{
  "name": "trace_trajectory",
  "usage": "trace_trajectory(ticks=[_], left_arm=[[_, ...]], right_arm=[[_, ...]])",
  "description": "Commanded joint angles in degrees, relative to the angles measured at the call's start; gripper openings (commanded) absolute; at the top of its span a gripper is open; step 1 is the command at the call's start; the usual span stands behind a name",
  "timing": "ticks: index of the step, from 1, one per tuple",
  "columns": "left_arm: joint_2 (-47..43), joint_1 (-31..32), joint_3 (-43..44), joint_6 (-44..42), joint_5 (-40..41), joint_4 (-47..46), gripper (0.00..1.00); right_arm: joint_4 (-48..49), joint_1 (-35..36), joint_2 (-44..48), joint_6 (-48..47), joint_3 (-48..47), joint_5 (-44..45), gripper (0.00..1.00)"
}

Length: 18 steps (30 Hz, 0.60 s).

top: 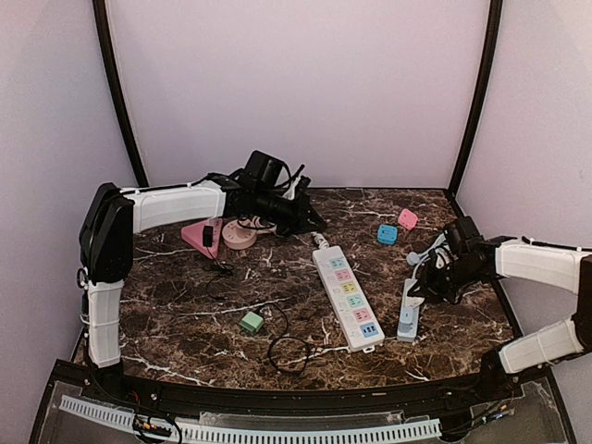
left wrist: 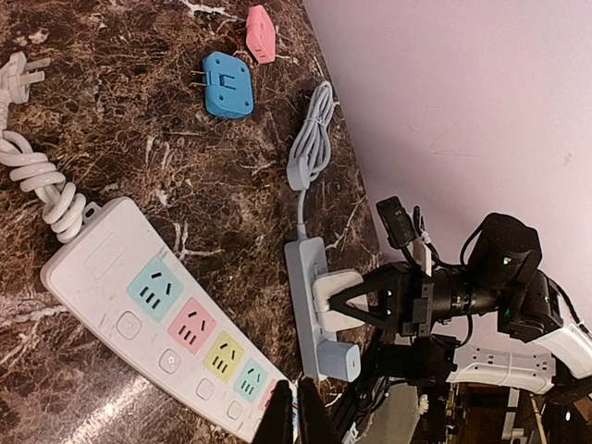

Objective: Pull the plug off the socket

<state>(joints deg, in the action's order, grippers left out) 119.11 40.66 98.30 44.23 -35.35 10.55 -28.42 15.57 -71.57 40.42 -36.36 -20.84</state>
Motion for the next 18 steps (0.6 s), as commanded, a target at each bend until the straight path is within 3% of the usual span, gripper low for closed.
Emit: trace_trajectory(ticks=[1,13,18], left_arm=[[0.5,-0.1,-1.1,1.1,-1.7,-2.1,0.03],[4.7,2.7,-0.5,2.5,-3.4,-4.1,0.04],[8.4,4.5,2.7,2.4,-4.0,-4.2,0.04]], right_arm=[[10.3,4.7,-5.3,0.9,-4.7,-1.5,0.11],[23.3,11.5,-19.8,-5.5,-13.4,-3.5,0.06],[23.9,11.5,-21.7,-5.7,-14.0,-3.4,0.13]])
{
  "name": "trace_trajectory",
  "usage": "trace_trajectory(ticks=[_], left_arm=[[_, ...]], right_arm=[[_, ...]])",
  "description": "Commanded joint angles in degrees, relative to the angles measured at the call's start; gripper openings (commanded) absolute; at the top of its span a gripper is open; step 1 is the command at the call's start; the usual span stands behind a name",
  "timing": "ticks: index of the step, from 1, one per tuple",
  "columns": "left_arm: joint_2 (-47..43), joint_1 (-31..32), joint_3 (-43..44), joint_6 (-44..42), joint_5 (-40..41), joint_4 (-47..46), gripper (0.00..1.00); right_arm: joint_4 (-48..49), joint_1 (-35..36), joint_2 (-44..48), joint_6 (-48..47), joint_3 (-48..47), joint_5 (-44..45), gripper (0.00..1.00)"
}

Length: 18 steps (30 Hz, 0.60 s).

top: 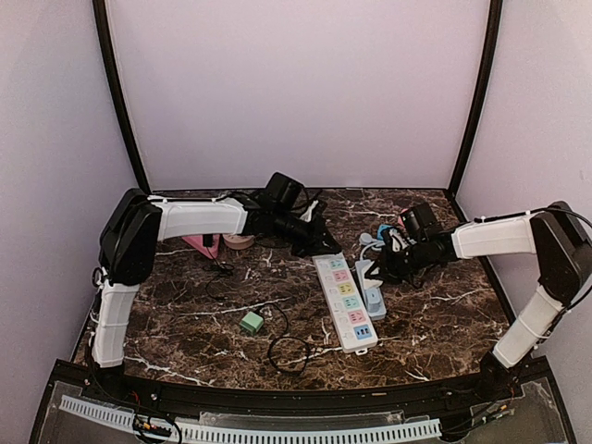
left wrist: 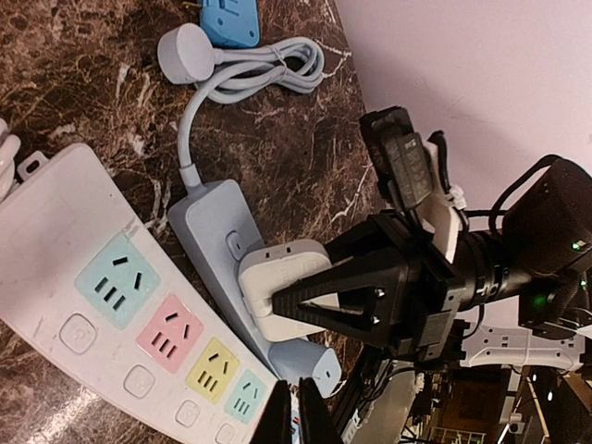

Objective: Pull the plug off the socket

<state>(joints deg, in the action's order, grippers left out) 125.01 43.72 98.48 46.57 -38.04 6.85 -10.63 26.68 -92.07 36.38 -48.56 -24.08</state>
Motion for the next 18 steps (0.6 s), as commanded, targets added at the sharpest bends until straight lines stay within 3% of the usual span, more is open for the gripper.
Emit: trace_trajectory(ticks=[1,4,8,13,18], left_arm=[[3.7,1.9,3.7,0.2,-1.2,-0.5,0.04],[6.1,2.5,6.0,0.5,-0.6,-0.6,0.04],[9.6,3.3,9.9,0.6,0.9,-0.4,0.03],[14.3,3.9,16.7,0.9,2.7,1.3,0.03],[19.1,4.5,24.1,0.6,4.3,5.1,0.03]], right_arm=[[6.1,0.4,-1.3,-1.7,-1.7,-0.2,0.15],[5.8,0.3,-1.0,-2.1,-1.4,0.1,0.28],[5.3,-0.1,0.0,-2.9,-0.6,0.8,0.39],[6.3,-2.4,1.0,-2.9,1.3,-0.8,0.4],[6.6,-3.8,1.3,-3.7,2.2,-2.2,0.34]])
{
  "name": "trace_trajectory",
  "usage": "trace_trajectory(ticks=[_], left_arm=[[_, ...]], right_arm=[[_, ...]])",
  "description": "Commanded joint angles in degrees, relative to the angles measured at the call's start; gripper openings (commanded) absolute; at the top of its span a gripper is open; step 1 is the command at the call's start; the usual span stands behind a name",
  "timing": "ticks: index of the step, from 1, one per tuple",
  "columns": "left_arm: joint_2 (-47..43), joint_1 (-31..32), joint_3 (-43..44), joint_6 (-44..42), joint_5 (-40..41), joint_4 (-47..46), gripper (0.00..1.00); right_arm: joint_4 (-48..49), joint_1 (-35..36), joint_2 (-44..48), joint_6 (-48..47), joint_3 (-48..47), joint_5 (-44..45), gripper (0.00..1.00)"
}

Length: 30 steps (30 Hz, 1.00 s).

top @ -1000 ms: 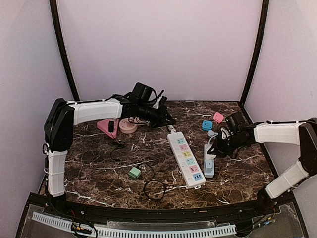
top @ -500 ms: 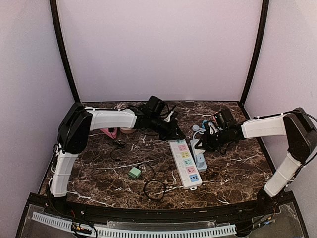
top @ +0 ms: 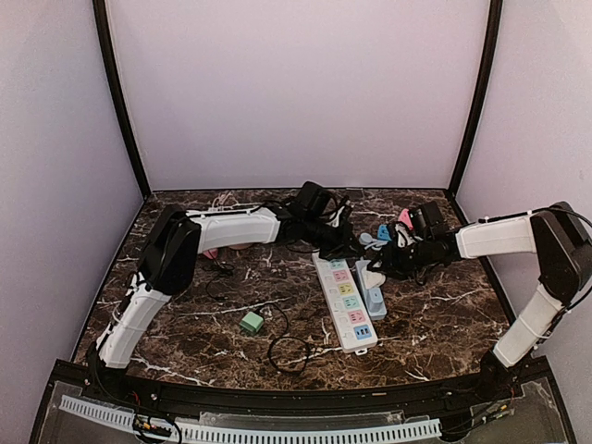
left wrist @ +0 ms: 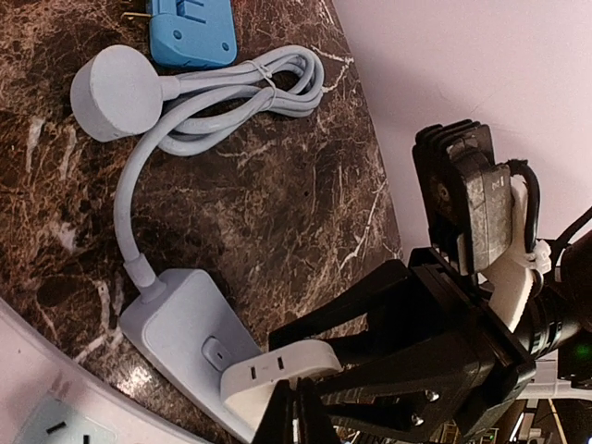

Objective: Pull the plug off the socket

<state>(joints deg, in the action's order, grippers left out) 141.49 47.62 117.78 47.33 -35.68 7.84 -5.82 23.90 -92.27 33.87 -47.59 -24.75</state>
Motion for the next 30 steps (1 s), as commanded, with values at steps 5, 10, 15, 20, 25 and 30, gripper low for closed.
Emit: trace_trajectory(ticks=[5,10,15,20,25,30], left_arm=[[5.3,0.8,8.8,-0.5,3.9,7.4,0.03],[7.7,1.4,13.4,-2.8,5.9,11.8,0.02],[9.7,2.1,17.8,-5.1,8.7,17.0,0.02],[10.7,2.7,19.4,-7.8,12.1,19.8,0.02],[12.2,3.4,22.2,-10.1,14.5,22.9,0.02],[12.9,3.6,23.1,-10.7,15.6,23.8,0.02]], right_arm=[[2.2,-1.6,1.8,-1.7,2.2,-2.8,0.31],[2.6,-1.6,1.4,-2.1,2.2,-4.0,0.26],[2.6,-1.6,1.0,-2.4,2.1,-4.1,0.21],[2.8,-1.6,0.8,-2.4,2.1,-4.3,0.18],[2.9,-1.6,0.6,-2.6,2.0,-4.5,0.17],[2.8,-1.6,0.3,-2.7,1.8,-4.6,0.16]])
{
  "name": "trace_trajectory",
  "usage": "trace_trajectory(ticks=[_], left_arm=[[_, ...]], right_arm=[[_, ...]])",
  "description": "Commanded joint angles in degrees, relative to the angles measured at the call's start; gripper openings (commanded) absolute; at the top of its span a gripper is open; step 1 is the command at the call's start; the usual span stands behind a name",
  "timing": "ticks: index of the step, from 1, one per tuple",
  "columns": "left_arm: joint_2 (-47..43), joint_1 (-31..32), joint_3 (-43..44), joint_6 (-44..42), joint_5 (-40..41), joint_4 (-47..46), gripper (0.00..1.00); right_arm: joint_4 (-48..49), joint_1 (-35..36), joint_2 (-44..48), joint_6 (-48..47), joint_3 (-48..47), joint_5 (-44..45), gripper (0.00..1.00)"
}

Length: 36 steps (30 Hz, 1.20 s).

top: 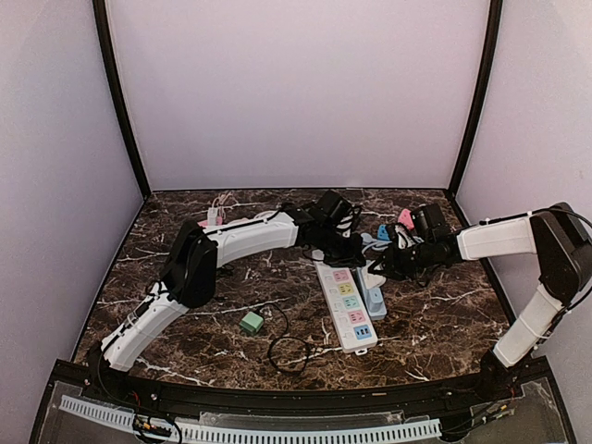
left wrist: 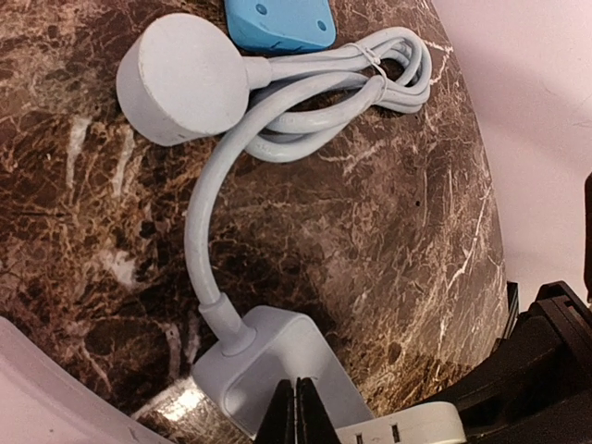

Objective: Pull the plug off the socket

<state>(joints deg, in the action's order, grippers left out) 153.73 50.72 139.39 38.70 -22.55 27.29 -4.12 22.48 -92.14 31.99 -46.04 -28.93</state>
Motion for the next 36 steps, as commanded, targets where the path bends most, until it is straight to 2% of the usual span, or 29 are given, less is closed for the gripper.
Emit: trace_trajectory(ticks=[1,27,36], left_arm=[[0.8,0.5,1.8,-2.3,2.7,4.5,0.02],[3.1,1.4,4.0,-4.4,3.2,9.7,0.03],[4.1,1.8,4.8,-4.7,3.7,11.4,0.03]], right_arm=[[1.0,-0.2,0.2,-0.8,0.3,-0.4,0.16],[3.9,-2.9,-1.1,2.4,0.6,-7.9,0.05],[8.3,-3.7,-1.8,4.8,1.1,-10.9,0.04]])
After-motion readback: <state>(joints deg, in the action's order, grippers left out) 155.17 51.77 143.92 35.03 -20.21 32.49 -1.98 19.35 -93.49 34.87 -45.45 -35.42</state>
